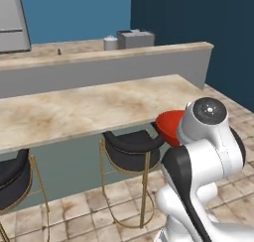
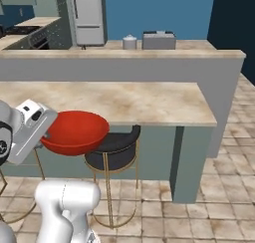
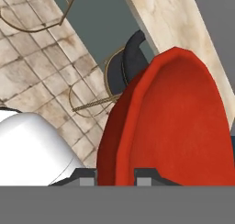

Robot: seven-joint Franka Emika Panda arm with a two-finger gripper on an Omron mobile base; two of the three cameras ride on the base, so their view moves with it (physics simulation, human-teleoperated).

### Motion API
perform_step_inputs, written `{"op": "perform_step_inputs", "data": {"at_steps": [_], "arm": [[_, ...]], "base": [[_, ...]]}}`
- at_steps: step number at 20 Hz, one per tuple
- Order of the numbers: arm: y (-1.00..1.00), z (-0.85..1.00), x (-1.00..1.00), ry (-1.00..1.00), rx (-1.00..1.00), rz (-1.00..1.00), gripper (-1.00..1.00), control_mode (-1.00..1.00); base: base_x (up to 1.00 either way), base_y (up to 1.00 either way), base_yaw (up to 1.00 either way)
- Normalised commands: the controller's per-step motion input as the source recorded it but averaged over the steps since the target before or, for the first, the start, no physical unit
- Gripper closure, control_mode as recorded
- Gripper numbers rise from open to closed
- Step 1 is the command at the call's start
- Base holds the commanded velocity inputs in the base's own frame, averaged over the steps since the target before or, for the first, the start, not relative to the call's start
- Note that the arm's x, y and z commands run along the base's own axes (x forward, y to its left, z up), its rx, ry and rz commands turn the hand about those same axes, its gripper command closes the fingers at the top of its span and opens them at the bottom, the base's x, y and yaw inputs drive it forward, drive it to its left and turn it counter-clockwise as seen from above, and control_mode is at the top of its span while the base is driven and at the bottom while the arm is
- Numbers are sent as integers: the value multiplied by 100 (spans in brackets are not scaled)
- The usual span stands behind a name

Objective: Pick up the bowls from the cabinet and place each bowl in front of a stool on the dining counter.

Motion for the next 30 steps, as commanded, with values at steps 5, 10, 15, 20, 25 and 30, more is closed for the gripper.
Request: {"op": "perform_step_inputs", "data": {"at_steps": [5,10,15,20,25,30], "arm": [[0,0,0,0,0,0,100,100],[0,0,0,0,0,0,100,100],[0,0,0,0,0,0,100,100],[0,0,0,0,0,0,100,100],[0,0,0,0,0,0,100,100],[2,0,26,0,0,0,100,-100]], "base": [[55,0,0],[63,0,0],[49,0,0],[29,1,0],[22,0,0],[12,3,0]]}}
